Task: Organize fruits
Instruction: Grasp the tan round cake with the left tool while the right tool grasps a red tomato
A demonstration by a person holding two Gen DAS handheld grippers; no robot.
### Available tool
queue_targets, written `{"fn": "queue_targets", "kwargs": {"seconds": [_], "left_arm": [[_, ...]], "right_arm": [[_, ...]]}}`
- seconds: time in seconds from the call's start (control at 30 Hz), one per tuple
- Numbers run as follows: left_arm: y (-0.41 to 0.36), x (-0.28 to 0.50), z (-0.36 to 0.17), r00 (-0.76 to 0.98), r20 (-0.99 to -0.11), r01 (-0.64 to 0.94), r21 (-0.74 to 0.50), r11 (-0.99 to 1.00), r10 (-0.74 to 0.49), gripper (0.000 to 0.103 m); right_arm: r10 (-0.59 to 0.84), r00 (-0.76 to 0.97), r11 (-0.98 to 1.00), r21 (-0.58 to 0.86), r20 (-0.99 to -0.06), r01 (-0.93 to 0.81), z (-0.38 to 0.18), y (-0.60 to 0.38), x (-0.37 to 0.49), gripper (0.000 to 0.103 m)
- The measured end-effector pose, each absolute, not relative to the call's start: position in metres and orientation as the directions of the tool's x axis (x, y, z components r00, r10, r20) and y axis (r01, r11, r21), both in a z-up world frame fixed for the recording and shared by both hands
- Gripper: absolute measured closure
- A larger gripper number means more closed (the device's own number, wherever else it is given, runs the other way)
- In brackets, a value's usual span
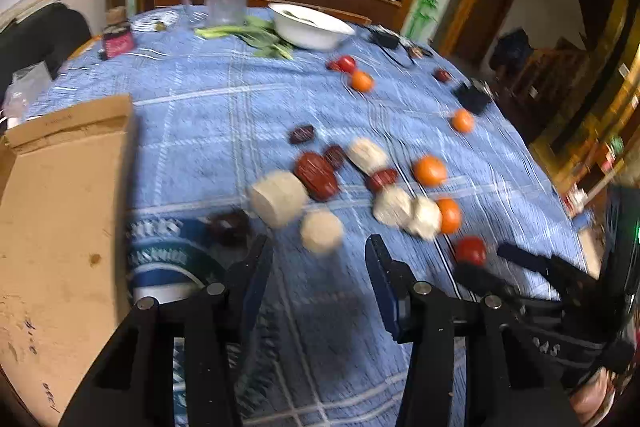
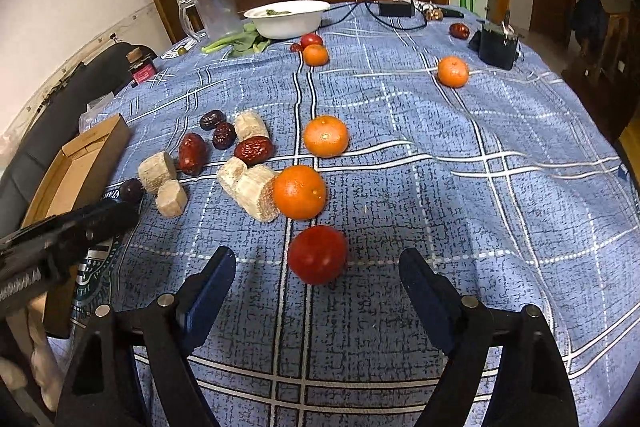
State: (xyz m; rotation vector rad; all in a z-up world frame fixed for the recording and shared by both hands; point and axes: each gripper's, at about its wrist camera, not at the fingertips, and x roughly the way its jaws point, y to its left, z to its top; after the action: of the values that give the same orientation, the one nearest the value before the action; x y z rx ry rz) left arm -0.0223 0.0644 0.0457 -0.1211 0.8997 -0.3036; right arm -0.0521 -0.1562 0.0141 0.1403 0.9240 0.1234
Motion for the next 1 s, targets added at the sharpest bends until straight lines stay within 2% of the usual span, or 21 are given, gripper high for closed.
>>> {"fn": "queue_targets", "kwargs": {"seconds": [0.17, 0.33, 0.47, 0.53, 0.57, 0.63, 0.7, 0.77, 0.83, 1.0], "left_arm": [[0.075, 0.003, 0.044, 0.566, -0.775, 0.171, -0.225, 0.959, -0.283, 0.056], [0.059, 0.022, 0.029, 0.529, -0.803, 0.223, -0.182, 0.958, -0.276, 0.056], [0.051, 0.029, 0.024, 0.541, -0.807, 0.230, -0.131, 0.964, -0.238, 0.056], [0.051, 0.027, 0.024, 0.561, -0.803, 0.215, -0.093, 0.972, -0.201, 0.071], [0.051, 0.027, 0.023, 0.565, -0.801, 0.216, -0.087, 0.972, -0.198, 0.071], [0.053, 0.025, 0.023, 0.565, -0.798, 0.216, -0.099, 0.971, -0.208, 0.073], [0.055, 0.022, 0.025, 0.565, -0.793, 0.216, -0.125, 0.969, -0.228, 0.074], [0.057, 0.018, 0.029, 0.567, -0.786, 0.218, -0.145, 0.965, -0.246, 0.083], [0.059, 0.012, 0.034, 0.577, -0.777, 0.215, -0.155, 0.964, -0.253, 0.103], [0.072, -0.010, 0.050, 0.608, -0.746, 0.208, -0.181, 0.961, -0.272, 0.103]], "right_arm": [[0.174, 0.589, 0.984, 0.168, -0.789, -0.065, 0.012, -0.153, -0.048, 0.016], [0.188, 0.572, 0.981, 0.174, -0.798, -0.079, 0.008, -0.150, -0.045, 0.031], [0.189, 0.572, 0.981, 0.176, -0.798, -0.079, 0.008, -0.151, -0.045, 0.034], [0.179, 0.575, 0.983, 0.162, -0.798, -0.081, 0.007, -0.150, -0.045, 0.041], [0.171, 0.578, 0.985, 0.152, -0.798, -0.081, 0.007, -0.150, -0.044, 0.045], [0.149, 0.582, 0.989, 0.130, -0.799, -0.076, 0.007, -0.149, -0.044, 0.062], [0.162, 0.583, 0.986, 0.146, -0.796, -0.075, 0.008, -0.152, -0.044, 0.070], [0.169, 0.584, 0.985, 0.157, -0.794, -0.071, 0.008, -0.154, -0.044, 0.070], [0.173, 0.587, 0.984, 0.166, -0.791, -0.067, 0.009, -0.155, -0.047, 0.070], [0.192, 0.613, 0.980, 0.184, -0.766, -0.078, 0.023, -0.152, -0.060, 0.070]]}}
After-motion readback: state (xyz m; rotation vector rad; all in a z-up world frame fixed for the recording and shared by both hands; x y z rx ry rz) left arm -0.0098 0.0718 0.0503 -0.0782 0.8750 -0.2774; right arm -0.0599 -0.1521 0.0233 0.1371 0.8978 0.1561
